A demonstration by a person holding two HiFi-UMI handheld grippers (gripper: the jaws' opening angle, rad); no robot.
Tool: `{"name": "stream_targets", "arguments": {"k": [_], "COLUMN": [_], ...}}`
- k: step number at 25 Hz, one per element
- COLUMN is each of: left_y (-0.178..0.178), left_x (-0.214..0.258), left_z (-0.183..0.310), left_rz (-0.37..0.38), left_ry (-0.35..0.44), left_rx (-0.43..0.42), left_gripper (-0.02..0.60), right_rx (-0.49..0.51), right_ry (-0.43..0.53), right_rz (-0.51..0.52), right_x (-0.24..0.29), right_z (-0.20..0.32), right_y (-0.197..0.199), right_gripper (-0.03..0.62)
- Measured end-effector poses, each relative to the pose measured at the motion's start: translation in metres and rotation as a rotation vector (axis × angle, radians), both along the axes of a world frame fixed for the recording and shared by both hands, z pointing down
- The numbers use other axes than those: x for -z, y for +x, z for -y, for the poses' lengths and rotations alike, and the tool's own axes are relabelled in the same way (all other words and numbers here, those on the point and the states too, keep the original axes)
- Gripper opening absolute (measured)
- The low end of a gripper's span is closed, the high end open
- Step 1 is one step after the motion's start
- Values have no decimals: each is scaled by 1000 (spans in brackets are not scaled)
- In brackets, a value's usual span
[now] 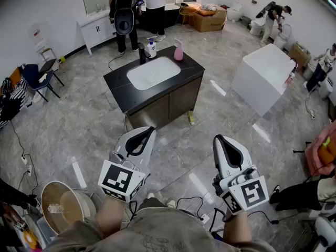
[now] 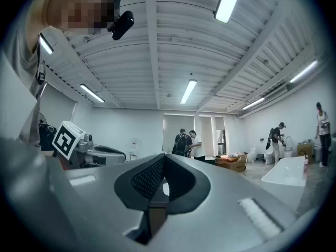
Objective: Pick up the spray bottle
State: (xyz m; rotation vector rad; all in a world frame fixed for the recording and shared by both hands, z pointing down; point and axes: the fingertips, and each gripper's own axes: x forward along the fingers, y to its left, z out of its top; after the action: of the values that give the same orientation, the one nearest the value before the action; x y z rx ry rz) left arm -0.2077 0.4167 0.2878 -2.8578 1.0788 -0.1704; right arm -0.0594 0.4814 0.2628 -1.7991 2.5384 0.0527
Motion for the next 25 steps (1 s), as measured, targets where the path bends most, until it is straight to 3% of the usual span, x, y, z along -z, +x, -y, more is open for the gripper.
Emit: {"name": "stream_targets", "arguments": {"k": [10, 25], "left_y": [7, 25], "left_x": [3, -2], "left_z": [0, -10], "left_rz": [4, 12], "left_ry": [11, 10], "left_rx": [-7, -39], "left_gripper": [0, 0], "right_rx": [-7, 15], "right_ry": [16, -11], "right_rz": [53, 51], "right_x": [7, -4], "right_z": [-2, -13], "right_y": [8, 12], "right_gripper": [29, 29]}}
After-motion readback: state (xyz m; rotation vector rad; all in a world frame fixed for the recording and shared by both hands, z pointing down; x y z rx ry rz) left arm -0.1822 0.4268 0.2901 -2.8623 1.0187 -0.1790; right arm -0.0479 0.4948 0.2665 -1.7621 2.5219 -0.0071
